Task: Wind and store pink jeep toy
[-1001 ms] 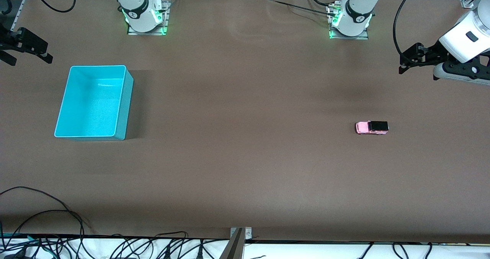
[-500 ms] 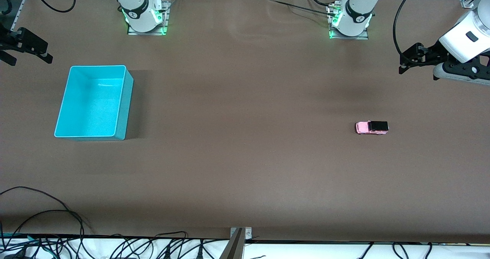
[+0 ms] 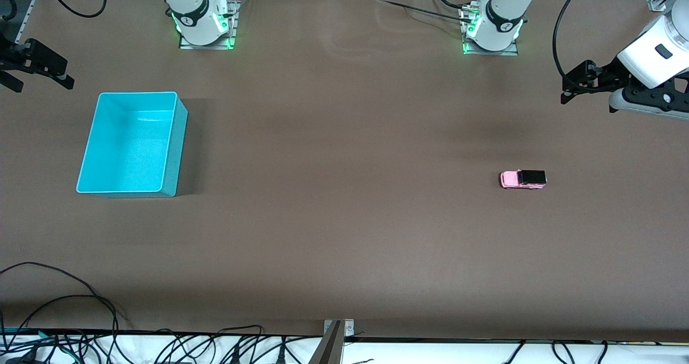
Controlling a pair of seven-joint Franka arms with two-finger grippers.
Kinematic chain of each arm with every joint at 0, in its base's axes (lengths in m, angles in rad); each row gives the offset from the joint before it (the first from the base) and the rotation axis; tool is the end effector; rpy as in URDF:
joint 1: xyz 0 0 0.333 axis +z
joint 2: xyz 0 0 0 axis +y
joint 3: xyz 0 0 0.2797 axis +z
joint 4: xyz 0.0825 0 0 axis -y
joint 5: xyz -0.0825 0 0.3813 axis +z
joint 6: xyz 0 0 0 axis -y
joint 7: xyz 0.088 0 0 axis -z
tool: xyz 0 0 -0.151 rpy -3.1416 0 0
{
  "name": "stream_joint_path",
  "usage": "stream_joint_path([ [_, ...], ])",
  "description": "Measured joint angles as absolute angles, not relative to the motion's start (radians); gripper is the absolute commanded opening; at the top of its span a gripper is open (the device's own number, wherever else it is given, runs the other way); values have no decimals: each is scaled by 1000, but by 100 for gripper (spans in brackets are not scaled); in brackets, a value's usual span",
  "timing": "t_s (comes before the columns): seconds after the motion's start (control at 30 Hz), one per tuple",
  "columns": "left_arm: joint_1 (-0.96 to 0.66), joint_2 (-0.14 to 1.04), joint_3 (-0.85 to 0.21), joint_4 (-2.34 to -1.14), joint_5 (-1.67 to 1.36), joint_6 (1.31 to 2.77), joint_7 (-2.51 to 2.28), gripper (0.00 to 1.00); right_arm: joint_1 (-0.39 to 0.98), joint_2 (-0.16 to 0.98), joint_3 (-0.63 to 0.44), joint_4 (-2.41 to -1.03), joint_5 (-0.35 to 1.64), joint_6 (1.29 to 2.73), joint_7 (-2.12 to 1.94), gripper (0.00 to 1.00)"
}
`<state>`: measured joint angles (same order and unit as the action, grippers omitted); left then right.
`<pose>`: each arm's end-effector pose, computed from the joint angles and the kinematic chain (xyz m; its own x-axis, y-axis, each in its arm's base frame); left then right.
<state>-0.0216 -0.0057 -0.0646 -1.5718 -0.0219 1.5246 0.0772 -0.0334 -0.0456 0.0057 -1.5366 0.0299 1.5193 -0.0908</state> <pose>0.5412 -0.0502 0.5430 0.9857 -0.1636 -0.0397 -0.1627 -0.9864 0.0247 0.5353 -0.0101 0.5804 0.9974 0.0646 0.0309 0.0654 -0.9975 -0.0268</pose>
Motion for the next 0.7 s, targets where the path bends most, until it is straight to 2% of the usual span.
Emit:
stream_joint_path([
  [0.7, -22, -6, -65, -1572, -22, 1525, 77, 100, -32, -46, 14, -1537, 30, 1519, -91, 100],
])
